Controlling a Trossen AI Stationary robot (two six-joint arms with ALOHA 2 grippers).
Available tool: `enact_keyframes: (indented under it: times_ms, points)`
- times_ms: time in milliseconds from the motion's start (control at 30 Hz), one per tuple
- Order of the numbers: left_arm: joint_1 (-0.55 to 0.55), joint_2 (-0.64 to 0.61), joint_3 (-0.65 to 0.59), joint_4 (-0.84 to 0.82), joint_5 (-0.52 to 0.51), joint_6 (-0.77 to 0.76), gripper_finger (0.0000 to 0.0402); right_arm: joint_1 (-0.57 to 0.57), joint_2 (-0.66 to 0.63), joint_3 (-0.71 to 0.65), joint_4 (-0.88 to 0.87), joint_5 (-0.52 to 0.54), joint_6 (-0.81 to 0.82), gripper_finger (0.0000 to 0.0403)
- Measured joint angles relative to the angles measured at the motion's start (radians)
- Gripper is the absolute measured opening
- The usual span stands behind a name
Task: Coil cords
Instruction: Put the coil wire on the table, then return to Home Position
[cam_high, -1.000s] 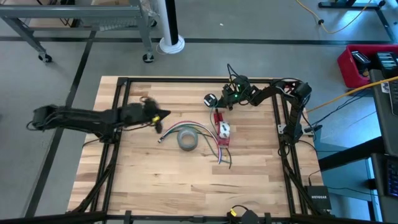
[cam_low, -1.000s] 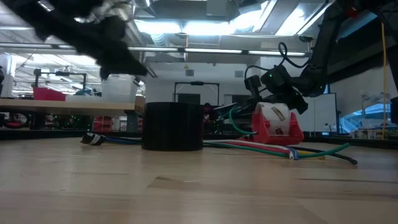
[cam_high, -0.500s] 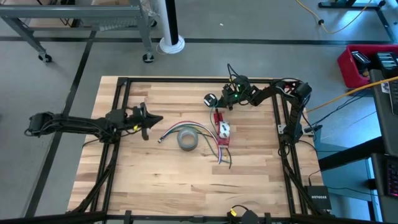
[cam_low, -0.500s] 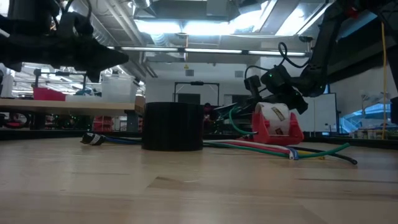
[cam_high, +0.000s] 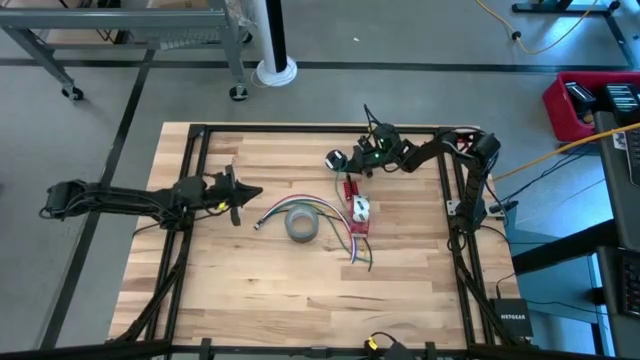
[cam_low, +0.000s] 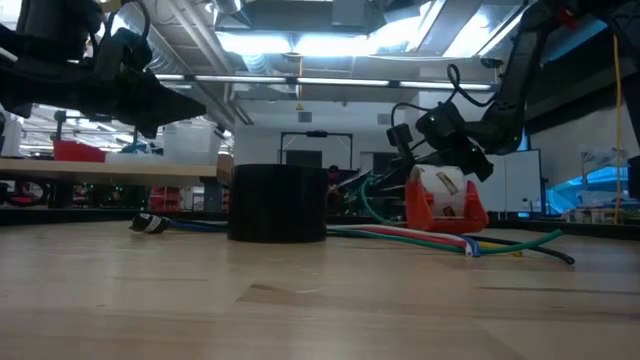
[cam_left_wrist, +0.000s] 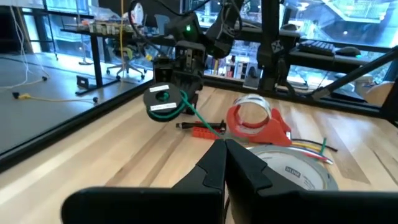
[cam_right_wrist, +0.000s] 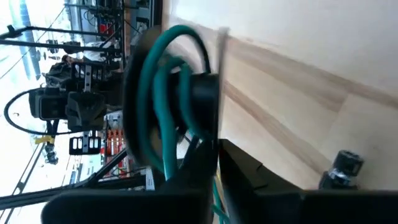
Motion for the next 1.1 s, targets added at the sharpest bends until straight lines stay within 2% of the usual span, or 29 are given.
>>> enact_keyframes:
  times_ms: [200,433,1100]
  points:
    - [-0.002,0.000,0.000,-0.031,0.000,-0.014,0.0000,-0.002,-0.001,0.000,0.005,0.001,0.020,0.0069]
    - [-0.002,0.002,0.000,-0.089,0.000,-0.013,0.0000,-0.002,-0.001,0.000,0.006,0.001,0.021,0.0098]
    - [-0.002,0.001,0.000,-0.485,0.000,-0.013,0.0000,-0.002,-0.001,0.000,0.006,-0.009,0.021,0.0104]
